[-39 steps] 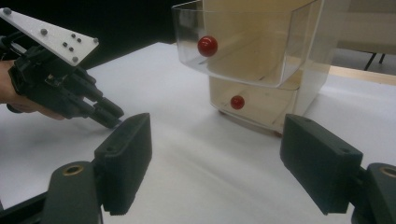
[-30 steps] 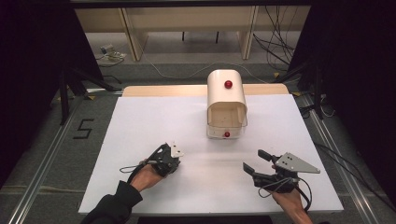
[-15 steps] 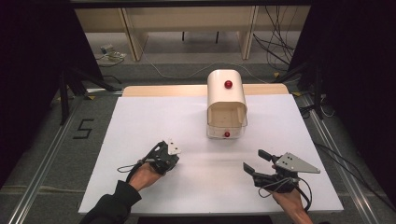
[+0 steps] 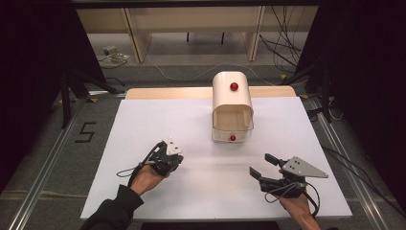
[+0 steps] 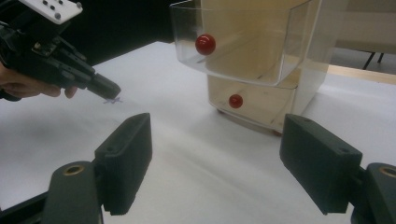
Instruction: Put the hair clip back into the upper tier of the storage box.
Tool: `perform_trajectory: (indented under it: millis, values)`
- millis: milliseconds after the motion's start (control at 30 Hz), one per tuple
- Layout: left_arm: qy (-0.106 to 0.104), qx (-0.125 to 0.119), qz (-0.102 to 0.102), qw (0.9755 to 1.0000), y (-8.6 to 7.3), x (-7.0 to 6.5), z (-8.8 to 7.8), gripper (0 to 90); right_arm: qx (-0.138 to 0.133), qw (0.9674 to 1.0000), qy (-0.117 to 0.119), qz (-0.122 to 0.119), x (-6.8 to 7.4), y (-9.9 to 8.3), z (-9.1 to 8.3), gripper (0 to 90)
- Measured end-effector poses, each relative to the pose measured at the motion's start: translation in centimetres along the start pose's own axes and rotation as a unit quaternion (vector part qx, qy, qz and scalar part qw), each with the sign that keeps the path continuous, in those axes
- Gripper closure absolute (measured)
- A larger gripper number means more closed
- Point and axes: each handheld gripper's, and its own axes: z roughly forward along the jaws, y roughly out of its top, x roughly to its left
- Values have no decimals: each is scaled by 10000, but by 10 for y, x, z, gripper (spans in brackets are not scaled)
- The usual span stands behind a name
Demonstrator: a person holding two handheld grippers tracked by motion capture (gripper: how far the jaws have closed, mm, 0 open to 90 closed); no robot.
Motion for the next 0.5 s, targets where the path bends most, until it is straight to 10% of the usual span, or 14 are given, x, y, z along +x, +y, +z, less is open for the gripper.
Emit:
perform_trajectory:
  millis: [500]
  values:
    - [-136, -394, -276, 9987, 5, 1, -9, 889, -2, 10000, 1, 0, 0, 0, 0, 261]
